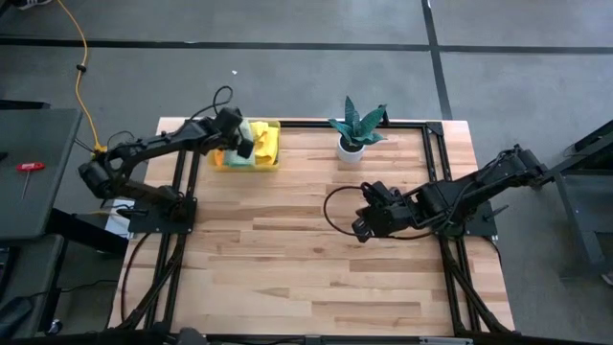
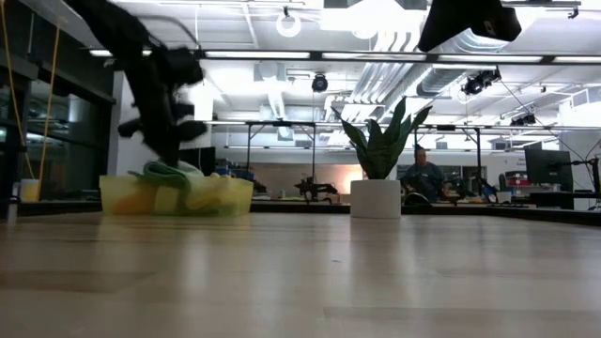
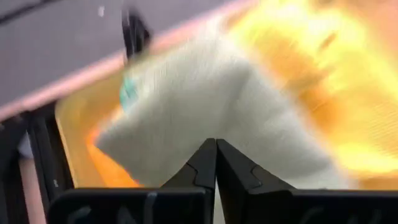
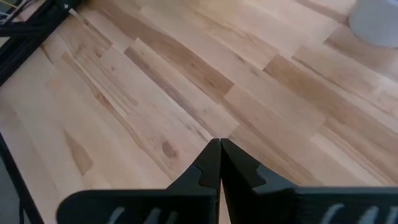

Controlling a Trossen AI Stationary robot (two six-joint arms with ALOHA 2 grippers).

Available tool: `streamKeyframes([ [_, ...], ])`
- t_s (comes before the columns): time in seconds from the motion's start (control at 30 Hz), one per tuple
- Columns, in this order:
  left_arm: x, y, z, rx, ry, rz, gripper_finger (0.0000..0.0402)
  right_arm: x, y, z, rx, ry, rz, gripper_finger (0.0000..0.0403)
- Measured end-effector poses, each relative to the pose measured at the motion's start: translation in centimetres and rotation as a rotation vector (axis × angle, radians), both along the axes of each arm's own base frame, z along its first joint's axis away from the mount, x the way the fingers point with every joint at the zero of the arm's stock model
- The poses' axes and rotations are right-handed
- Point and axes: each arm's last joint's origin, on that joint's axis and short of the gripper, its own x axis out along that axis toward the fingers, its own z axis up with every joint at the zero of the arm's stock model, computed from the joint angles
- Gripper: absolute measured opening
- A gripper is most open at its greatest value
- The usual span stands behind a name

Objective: Fold microfiber towels
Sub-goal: Return to home position

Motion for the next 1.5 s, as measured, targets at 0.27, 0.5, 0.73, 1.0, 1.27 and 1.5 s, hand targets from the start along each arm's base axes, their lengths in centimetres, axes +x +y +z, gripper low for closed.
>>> streamKeyframes([
  [0.27, -0.6, -1.8, 9.3, 0.238, -0.185, -0.059, 0.0, 0.4, -0.4, 0.3, -0.066, -0.037, -0.009, 0.0],
  [0.5, -1.6, -8.5, 15.4, 0.368, -0.632, -0.423, 0.0, 1.0, -2.7, 2.1, -0.148, -0.15, 0.036, 0.0],
  [0.73, -2.0, -15.1, 15.9, 0.424, -0.975, -0.756, 0.0, -0.1, -5.0, 6.1, -0.249, -0.354, 0.158, 0.0],
  [1.0, 0.2, -19.7, 14.1, 0.445, -1.052, -0.86, 0.0, -2.7, -4.8, 8.5, -0.273, -0.471, 0.312, 0.0],
  [1.27, -0.5, -20.3, 14.5, 0.472, -1.073, -0.854, 0.0, -3.3, -4.5, 9.0, -0.311, -0.497, 0.316, 0.0],
  [1.5, -0.6, -20.3, 14.4, 0.468, -1.066, -0.857, 0.0, -3.1, -4.4, 8.9, -0.286, -0.491, 0.395, 0.0],
])
